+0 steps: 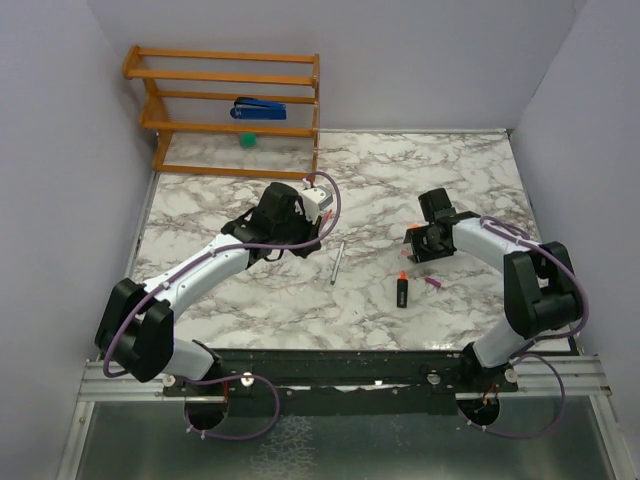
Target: Insert the pens into the pen caps
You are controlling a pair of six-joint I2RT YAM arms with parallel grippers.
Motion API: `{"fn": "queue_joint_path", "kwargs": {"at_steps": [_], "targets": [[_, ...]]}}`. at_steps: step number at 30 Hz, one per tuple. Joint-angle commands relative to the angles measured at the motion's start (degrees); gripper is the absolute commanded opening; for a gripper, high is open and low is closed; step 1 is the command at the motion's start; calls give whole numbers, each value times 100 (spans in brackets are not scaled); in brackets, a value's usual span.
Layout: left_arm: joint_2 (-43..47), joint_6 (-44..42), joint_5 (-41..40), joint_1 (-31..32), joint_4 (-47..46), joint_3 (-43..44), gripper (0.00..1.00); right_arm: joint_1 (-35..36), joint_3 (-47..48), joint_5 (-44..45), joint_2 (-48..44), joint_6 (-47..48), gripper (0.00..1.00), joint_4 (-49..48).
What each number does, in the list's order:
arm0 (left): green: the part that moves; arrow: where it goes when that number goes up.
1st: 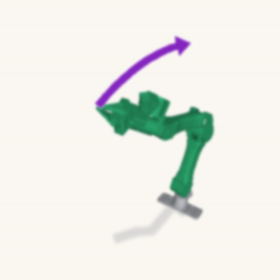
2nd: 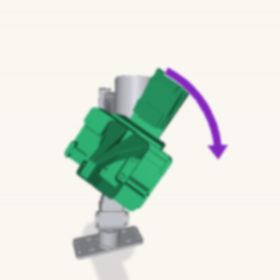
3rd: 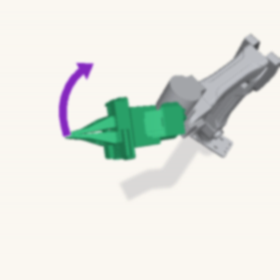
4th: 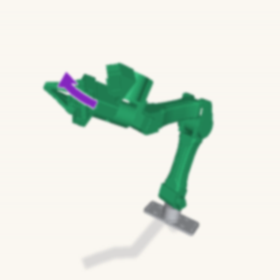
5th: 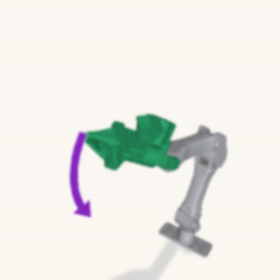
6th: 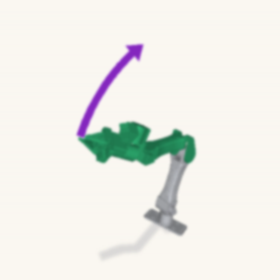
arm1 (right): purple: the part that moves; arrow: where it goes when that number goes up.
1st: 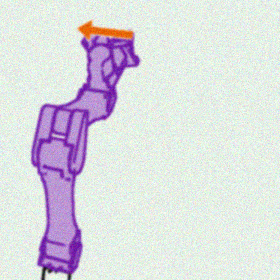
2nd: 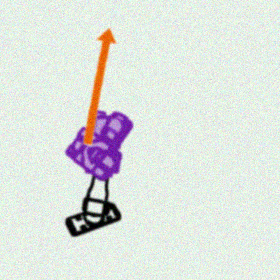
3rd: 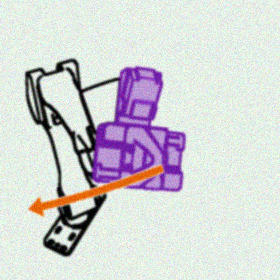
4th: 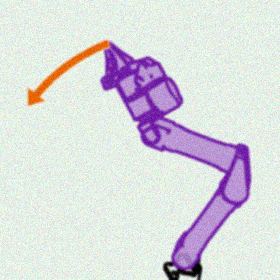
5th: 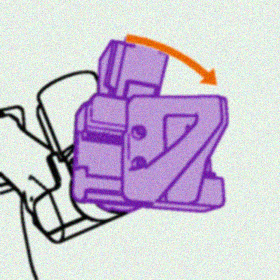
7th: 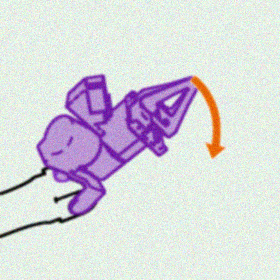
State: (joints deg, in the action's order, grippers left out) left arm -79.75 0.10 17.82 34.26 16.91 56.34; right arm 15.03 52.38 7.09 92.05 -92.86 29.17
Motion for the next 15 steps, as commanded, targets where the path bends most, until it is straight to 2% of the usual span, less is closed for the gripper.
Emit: {"fn": "queue_joint_path", "kwargs": {"at_steps": [1, 6, 15], "targets": [[-67, -67, -138, 28, 58, -44, 0, -9, -92, -107, 104, 62, 44, -81], [-76, -73, -165, 28, 57, -48, 0, -9, -142, -128, 187, 66, 41, -108], [-112, -72, -183, 28, 57, -54, 0, -24, -254, -173, 302, 64, 41, -176]]}}
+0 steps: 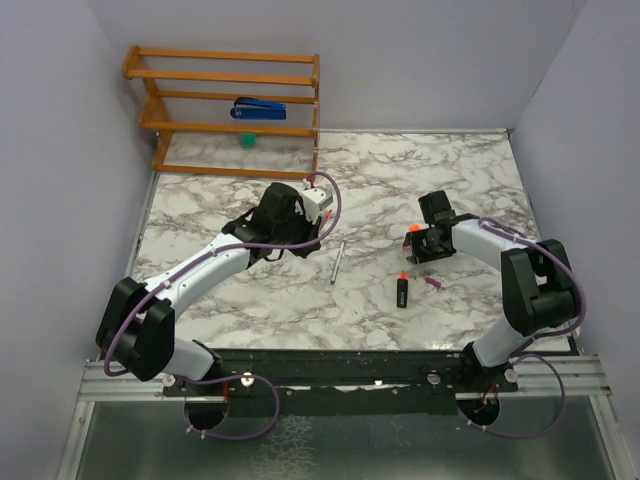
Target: Insert the pens into the pen caps
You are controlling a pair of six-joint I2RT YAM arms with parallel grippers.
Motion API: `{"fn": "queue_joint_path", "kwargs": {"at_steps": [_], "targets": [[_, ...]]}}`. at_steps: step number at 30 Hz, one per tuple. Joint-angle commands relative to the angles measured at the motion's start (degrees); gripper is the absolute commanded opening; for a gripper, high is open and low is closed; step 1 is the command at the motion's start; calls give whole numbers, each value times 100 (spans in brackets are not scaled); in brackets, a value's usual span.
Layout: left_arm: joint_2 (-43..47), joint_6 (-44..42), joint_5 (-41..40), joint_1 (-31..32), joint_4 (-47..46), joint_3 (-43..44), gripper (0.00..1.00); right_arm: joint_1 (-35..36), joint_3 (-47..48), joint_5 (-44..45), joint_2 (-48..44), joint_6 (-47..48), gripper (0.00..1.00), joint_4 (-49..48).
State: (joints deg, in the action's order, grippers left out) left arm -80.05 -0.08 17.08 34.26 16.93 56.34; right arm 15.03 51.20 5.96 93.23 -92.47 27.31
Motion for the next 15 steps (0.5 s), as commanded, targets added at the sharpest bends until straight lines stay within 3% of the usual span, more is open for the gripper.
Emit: {"fn": "queue_joint_path", "kwargs": {"at_steps": [1, 8, 15], "targets": [[-81, -58, -115, 28, 56, -60, 0, -20, -131, -63, 198, 31, 41, -4], [-98, -71, -143, 32, 56, -61, 0, -52, -57, -4, 173, 241, 41, -188], [-119, -87, -175, 32, 55, -61, 0, -151, 40, 228, 44, 287, 50, -266]]}}
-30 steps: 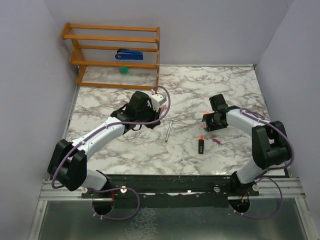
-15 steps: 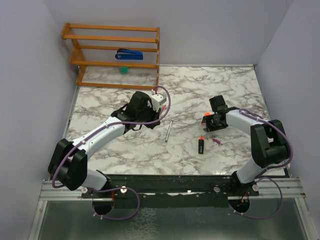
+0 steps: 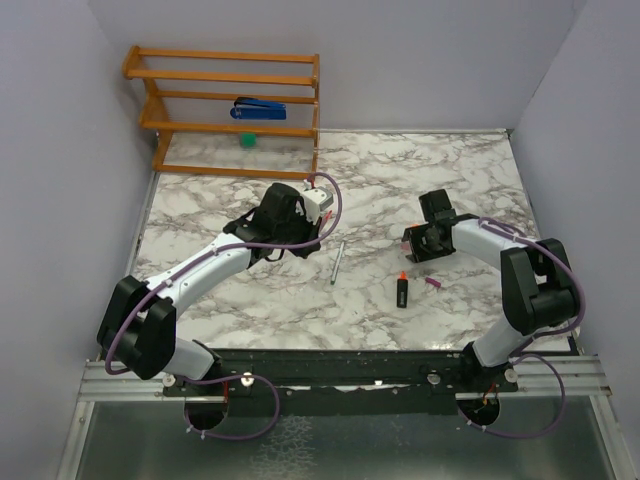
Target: Insert the pens into the pen caps
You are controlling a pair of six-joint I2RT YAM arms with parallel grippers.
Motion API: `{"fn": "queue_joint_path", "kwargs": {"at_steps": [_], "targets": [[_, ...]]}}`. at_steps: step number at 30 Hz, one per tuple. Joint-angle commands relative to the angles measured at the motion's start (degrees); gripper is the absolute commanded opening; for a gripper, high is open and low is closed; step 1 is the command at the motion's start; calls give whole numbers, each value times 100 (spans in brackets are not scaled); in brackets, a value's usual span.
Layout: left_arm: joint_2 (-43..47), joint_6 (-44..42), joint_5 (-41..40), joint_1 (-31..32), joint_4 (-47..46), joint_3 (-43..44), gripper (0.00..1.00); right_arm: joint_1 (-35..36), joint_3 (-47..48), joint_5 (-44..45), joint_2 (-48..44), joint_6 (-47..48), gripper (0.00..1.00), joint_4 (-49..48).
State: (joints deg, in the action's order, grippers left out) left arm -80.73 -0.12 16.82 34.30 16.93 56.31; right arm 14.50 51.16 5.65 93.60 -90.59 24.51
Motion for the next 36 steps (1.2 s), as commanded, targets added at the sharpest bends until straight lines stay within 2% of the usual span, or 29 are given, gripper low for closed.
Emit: {"fn": "queue_joint_path", "kwargs": {"at_steps": [1, 9, 18, 26, 29, 36], "targets": [[-56, -81, -144, 32, 56, -59, 0, -119, 49, 231, 30, 108, 51, -2], [-92, -90, -155, 41, 56, -64, 0, -243, 145, -44, 267, 144, 53, 88], [-127, -102, -166, 50, 51, -66, 0, -279, 647, -265, 647, 442, 48, 653], [-127, -104, -162, 50, 55, -76, 0, -377, 1093, -819, 1086, 585, 42, 1325], [-127, -119, -170, 59, 56, -77, 0, -384, 1195, -814, 1166, 630, 38, 1492], [-119, -120, -170, 61, 54, -86, 0, -453, 1164, -583, 1000, 618, 38, 1740]]}}
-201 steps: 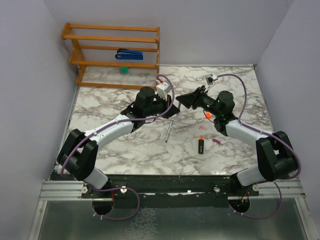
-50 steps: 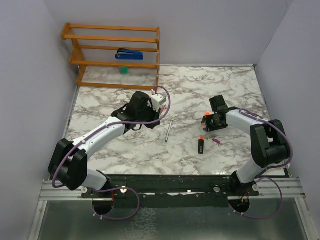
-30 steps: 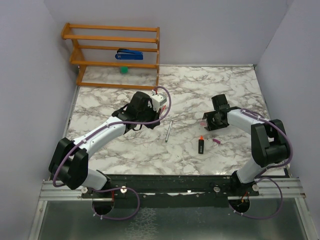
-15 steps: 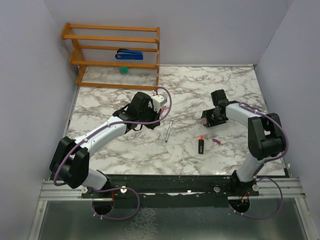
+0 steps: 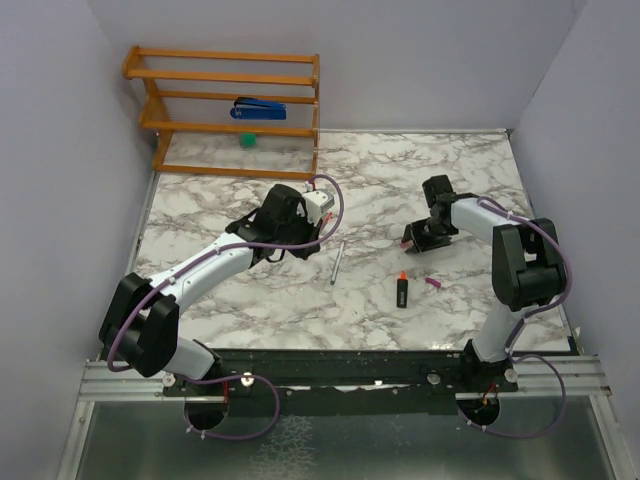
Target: Insert the pens into the pen caps
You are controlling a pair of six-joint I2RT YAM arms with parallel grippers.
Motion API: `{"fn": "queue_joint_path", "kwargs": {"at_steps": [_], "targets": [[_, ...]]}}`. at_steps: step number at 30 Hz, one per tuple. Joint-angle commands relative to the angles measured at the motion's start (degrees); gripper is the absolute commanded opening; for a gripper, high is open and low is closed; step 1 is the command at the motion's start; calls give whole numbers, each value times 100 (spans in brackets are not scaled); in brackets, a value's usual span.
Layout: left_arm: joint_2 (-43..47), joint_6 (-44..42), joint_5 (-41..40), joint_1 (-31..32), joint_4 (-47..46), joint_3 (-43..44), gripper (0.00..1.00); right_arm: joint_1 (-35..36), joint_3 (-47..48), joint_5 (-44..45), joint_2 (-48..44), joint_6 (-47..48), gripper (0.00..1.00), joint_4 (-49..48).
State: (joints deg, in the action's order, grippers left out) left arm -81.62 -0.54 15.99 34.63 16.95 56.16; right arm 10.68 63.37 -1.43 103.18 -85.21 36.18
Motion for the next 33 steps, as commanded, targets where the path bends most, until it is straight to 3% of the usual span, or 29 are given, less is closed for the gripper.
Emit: {"fn": "queue_joint_path", "kwargs": {"at_steps": [1, 12, 14, 16, 20, 32, 33], "targets": [[-35, -78, -89, 33, 54, -70, 0, -91, -76, 119, 24, 83, 38, 575], [-21, -76, -88, 44, 54, -78, 0, -178, -282, 94, 40, 145, 40, 459], [-21, -77, -87, 44, 52, -79, 0, -188, -306, 107, 43, 147, 37, 448], [-21, -81, -88, 44, 50, -81, 0, -205, -317, 93, 52, 154, 28, 443], [-22, -87, -105, 44, 50, -79, 0, -234, -276, 73, 108, 198, 24, 490], [-20, -87, -100, 52, 49, -79, 0, -248, -270, -68, 294, 359, 24, 521], [-20, -87, -96, 52, 58, -83, 0, -251, -284, -101, 305, 394, 14, 503]]}}
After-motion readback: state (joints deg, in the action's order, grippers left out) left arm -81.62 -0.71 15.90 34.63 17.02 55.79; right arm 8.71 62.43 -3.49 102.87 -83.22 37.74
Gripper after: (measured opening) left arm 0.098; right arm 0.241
